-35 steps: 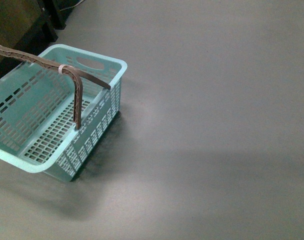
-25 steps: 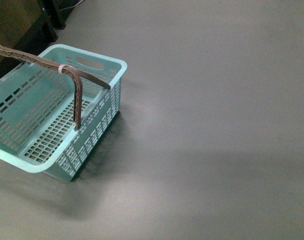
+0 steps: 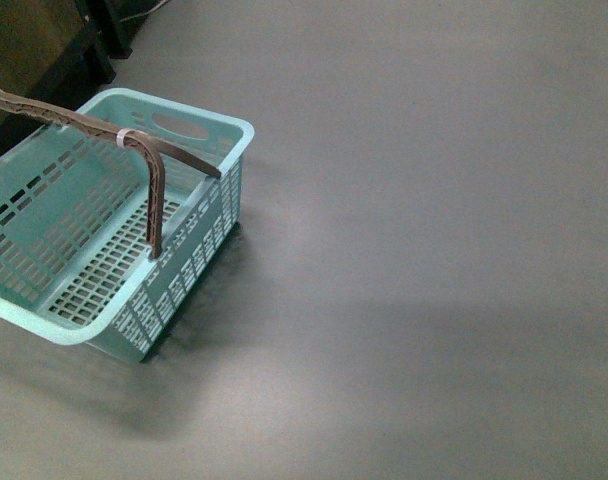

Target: Pick lemon and mango into basket

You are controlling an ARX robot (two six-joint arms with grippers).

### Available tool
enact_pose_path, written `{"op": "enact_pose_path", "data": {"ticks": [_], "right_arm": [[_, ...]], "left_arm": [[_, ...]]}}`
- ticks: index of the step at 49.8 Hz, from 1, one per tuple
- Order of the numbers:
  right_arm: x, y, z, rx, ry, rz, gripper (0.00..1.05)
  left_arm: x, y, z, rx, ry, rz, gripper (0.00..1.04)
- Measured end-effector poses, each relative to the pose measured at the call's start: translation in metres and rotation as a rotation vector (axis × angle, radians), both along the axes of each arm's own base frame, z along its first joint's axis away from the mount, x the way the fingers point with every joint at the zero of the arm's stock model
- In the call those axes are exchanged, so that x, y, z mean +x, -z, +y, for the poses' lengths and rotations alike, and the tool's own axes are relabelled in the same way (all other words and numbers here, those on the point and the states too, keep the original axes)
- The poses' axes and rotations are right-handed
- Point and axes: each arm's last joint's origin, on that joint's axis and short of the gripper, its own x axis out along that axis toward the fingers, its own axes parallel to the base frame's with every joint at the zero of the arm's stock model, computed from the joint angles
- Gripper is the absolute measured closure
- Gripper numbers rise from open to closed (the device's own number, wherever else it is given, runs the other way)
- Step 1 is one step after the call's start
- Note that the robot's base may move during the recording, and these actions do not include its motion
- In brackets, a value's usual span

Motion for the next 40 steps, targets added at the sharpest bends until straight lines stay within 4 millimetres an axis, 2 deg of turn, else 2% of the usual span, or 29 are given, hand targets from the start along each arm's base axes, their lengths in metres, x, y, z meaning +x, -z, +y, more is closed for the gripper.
{"op": "enact_pose_path", "data": {"ticks": [5,11,21,27,33,40], "right_arm": [[0.0,0.0,0.0,0.0,0.0,0.0,0.09],[0.0,0.0,0.0,0.0,0.0,0.0,0.09],[0.0,0.0,0.0,0.0,0.0,0.0,0.09],[0.0,0.0,0.0,0.0,0.0,0.0,0.09],[0.0,0.0,0.0,0.0,0.0,0.0,0.09],[0.0,0.0,0.0,0.0,0.0,0.0,0.09]], "left_arm": [[0.014,-0.003,0.005,-0.1,-0.043,0.001,0.07],[0.041,-0.003,0.011,-0.225,-0.085,0.01,0.07],[0.121,0.006,0.023,-0.438,-0.181,0.001,0.07],[0.176,0.035,0.025,-0.524,-0.267,0.072,0.07],[0.224,0.069,0.007,-0.572,-0.28,0.166,0.07],[0.272,0.082,-0.005,-0.616,-0.299,0.18,0.07]]}}
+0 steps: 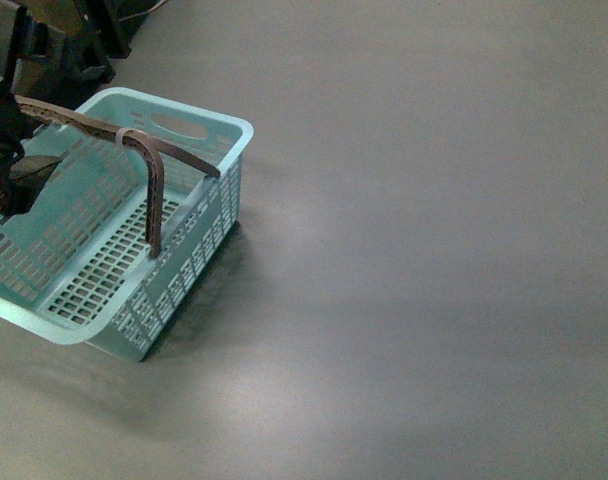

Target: Pick lemon and mango into basket

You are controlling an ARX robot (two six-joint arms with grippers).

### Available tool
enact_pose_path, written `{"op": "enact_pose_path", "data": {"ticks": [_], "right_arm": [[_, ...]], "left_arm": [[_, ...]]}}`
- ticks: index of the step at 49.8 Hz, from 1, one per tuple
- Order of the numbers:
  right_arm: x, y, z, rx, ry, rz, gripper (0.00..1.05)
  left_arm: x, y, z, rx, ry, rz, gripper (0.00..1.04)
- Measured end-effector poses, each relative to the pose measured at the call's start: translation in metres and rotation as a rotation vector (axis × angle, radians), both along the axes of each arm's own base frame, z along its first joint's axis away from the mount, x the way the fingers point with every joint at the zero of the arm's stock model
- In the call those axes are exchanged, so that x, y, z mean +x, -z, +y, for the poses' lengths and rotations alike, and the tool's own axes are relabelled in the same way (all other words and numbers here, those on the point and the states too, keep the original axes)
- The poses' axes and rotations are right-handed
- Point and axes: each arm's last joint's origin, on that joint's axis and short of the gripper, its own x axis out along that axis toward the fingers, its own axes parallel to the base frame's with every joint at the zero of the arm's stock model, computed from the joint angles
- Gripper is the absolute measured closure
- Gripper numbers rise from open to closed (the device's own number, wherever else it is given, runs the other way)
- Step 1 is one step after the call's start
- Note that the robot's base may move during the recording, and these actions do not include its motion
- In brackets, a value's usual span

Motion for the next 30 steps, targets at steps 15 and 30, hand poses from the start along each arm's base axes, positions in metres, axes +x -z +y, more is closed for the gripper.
{"op": "enact_pose_path", "data": {"ticks": [15,30], "right_arm": [[0.0,0.0,0.0,0.0,0.0,0.0,0.09],[0.0,0.0,0.0,0.0,0.0,0.0,0.09]], "left_arm": [[0.071,0.021,-0.003,-0.039,-0.017,0.012,0.07],[0.103,0.033,-0.002,-0.046,-0.031,0.029,0.09]]}}
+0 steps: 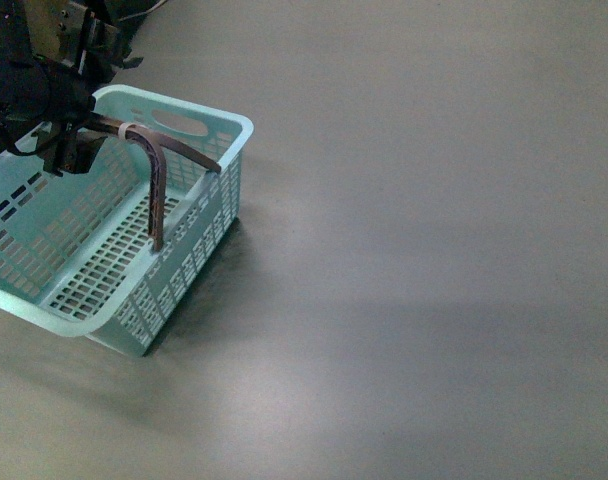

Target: Pick lemon and mango into basket

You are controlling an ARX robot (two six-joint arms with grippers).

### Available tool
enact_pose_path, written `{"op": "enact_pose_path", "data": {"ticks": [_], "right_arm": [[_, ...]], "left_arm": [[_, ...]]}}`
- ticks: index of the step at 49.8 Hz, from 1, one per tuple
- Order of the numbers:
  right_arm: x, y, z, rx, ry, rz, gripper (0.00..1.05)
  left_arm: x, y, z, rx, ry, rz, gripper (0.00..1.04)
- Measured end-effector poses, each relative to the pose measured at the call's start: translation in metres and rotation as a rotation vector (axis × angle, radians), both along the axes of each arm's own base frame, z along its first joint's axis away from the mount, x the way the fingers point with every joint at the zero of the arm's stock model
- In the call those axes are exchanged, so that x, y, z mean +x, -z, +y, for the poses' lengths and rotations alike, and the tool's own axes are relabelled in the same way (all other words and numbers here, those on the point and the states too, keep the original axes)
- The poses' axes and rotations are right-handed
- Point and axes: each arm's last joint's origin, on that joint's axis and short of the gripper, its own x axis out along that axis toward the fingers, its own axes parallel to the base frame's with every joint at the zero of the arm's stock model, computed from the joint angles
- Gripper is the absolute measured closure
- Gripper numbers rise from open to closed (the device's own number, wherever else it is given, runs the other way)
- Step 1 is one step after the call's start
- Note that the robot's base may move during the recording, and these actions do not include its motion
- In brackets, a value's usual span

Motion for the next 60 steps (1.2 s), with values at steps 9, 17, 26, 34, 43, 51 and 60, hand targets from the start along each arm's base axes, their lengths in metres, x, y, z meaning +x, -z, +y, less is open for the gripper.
{"op": "enact_pose_path", "data": {"ticks": [9,17,26,34,43,51,60], "right_arm": [[0.0,0.0,0.0,0.0,0.0,0.0,0.09],[0.0,0.0,0.0,0.0,0.0,0.0,0.09],[0.0,0.0,0.0,0.0,0.0,0.0,0.09],[0.0,0.0,0.0,0.0,0.0,0.0,0.09],[0.0,0.0,0.0,0.0,0.0,0.0,0.09],[0.0,0.0,0.0,0.0,0.0,0.0,0.09],[0.0,0.0,0.0,0.0,0.0,0.0,0.09]], "left_arm": [[0.006,0.006,0.001,0.004,-0.019,0.034,0.38],[0.002,0.006,0.002,-0.029,-0.067,0.031,0.71],[-0.014,0.003,-0.001,-0.036,-0.067,0.05,0.75],[-0.034,-0.006,-0.006,-0.052,-0.068,0.074,0.75],[-0.082,-0.065,-0.02,-0.14,-0.049,0.02,0.76],[-0.137,-0.15,-0.024,-0.195,-0.053,-0.094,0.76],[-0.184,-0.204,-0.022,-0.234,-0.078,-0.161,0.76]]}}
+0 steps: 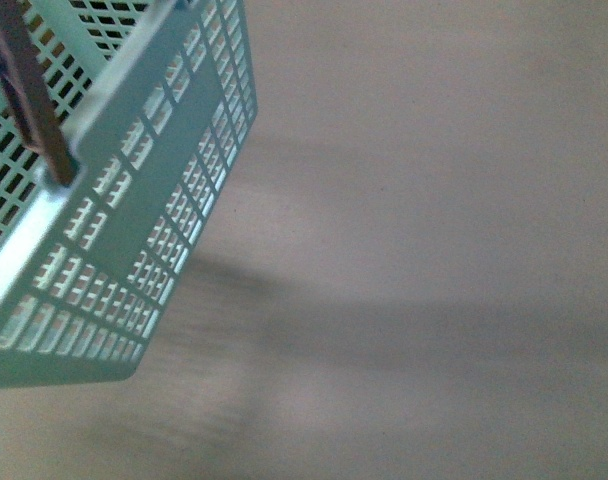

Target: Pick lemon and mango into basket

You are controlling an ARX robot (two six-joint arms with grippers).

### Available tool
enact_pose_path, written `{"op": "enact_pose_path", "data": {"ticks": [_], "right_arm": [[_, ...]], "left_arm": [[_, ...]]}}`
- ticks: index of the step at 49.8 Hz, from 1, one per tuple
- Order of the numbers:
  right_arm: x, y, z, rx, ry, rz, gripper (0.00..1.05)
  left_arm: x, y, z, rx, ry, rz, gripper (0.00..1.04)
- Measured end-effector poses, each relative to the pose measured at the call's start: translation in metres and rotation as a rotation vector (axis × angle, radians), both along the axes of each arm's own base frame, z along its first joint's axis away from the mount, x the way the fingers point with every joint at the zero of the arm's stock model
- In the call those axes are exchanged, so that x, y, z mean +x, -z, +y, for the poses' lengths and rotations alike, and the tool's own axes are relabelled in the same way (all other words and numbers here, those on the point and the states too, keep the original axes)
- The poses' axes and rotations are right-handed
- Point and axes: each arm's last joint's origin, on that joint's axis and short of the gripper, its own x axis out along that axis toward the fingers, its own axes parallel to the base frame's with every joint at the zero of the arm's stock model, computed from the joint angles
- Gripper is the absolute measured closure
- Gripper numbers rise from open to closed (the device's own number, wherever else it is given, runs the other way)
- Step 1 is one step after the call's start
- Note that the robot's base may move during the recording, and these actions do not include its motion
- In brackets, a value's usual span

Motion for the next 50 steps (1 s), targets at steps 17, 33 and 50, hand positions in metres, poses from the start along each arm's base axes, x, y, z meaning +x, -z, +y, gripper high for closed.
{"op": "enact_pose_path", "data": {"ticks": [17,33,50], "right_arm": [[0.0,0.0,0.0,0.0,0.0,0.0,0.09],[0.0,0.0,0.0,0.0,0.0,0.0,0.09],[0.0,0.0,0.0,0.0,0.0,0.0,0.09]], "left_arm": [[-0.073,-0.066,-0.001,0.003,-0.035,-0.113,0.76],[-0.073,-0.066,-0.001,0.004,-0.029,-0.112,0.76],[-0.072,-0.066,-0.001,0.006,-0.032,-0.11,0.76]]}}
